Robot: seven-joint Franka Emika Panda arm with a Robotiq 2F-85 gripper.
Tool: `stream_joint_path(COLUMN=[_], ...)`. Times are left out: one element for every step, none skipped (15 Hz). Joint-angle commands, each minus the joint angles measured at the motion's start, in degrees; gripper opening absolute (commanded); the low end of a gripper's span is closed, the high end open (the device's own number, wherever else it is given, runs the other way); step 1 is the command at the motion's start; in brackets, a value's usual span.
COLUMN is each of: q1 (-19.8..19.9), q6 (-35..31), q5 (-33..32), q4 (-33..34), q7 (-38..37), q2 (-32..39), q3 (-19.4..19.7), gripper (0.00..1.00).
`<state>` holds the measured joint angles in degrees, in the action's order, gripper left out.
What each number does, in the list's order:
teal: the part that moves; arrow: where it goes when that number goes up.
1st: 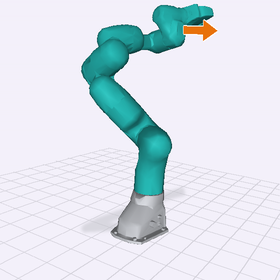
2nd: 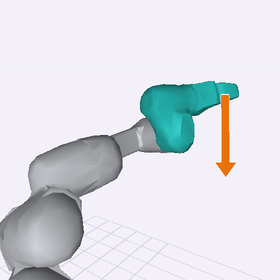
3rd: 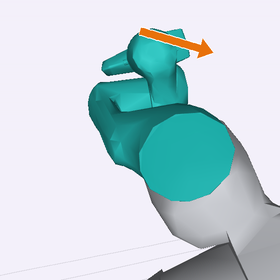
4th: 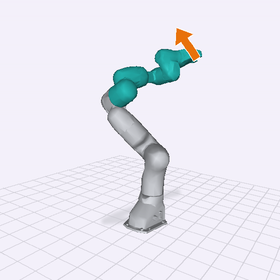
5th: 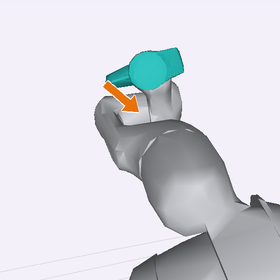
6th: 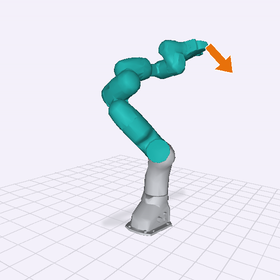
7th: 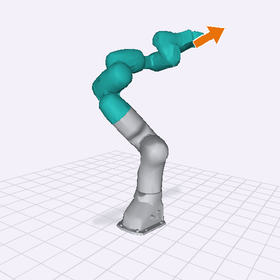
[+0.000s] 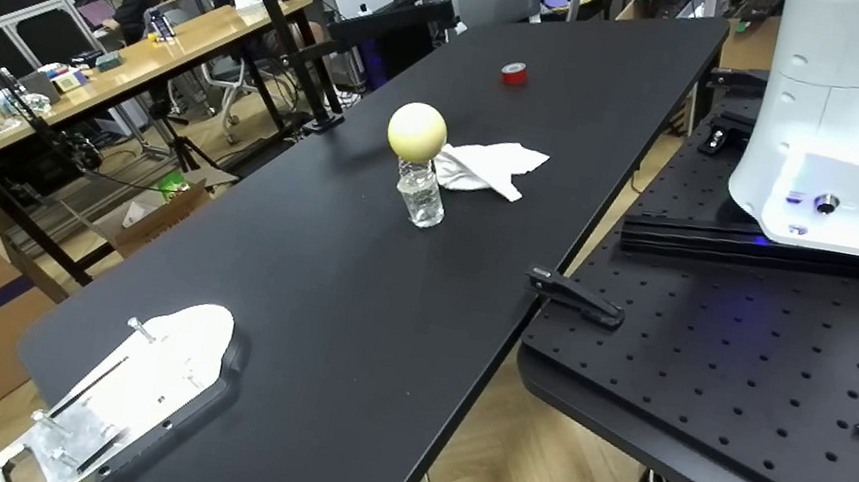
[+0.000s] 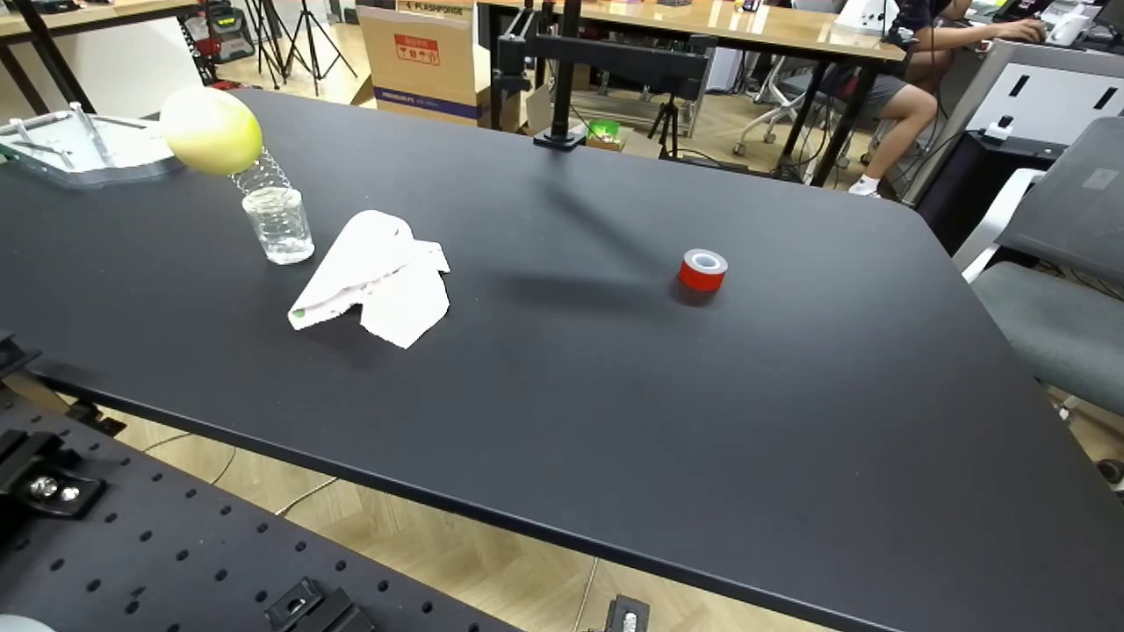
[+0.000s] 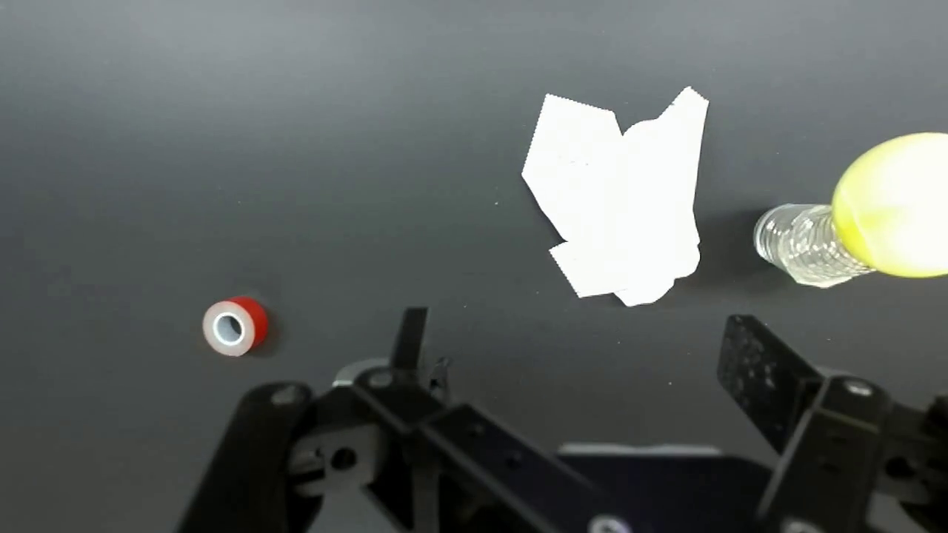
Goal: Pick up the towel from the table and put it on the tripod. Pick up the towel from the tripod and put it on the table
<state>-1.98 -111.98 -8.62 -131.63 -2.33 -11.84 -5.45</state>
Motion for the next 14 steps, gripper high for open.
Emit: stream_joint_path(q1=[-1.2,-1.49,-1.88,-1.74,-1.94,-2.02,-2.02,-2.03,-1.87,-1.87,-1.87,-1.9,-1.98,-2.1], q6=[-2.45,-2.44,-0.32,-1.73,-1.6,-1.57,-1.56,-1.51,-3.4,-5.32,-8.47,-11.19,-14.0,-16.65], q5=[-0.25,-0.03,0.82,0.15,0.3,0.38,0.41,0.45,-0.33,-0.58,-0.49,-0.27,-0.21,-0.21], q4=[-2.61,-2.98,-2.61,-2.61,-2.79,-2.81,-2.8,-2.8,-3.19,-3.82,-4.84,-5.65,-6.55,-7.56], q7=[-6.3,-6.33,-3.56,-3.62,-3.56,-3.53,-3.48,-3.44,-5.77,-7.37,-9.61,-11.44,-13.99,-15.9], q2=[2.73,3.66,4.2,3.72,4.43,4.85,4.99,4.99,4.92,5.11,5.41,5.83,6.65,7.37], q3=[-1.29,-1.42,-1.23,-1.06,-1.09,-1.1,-1.09,-1.09,-1.23,-1.37,-1.5,-1.59,-1.81,-1.99], gripper=[1.0,1.0,1.0,1.0,1.0,1.0,1.0,1.0,1.0,1.0,1.0,1.0,1.0,1.0])
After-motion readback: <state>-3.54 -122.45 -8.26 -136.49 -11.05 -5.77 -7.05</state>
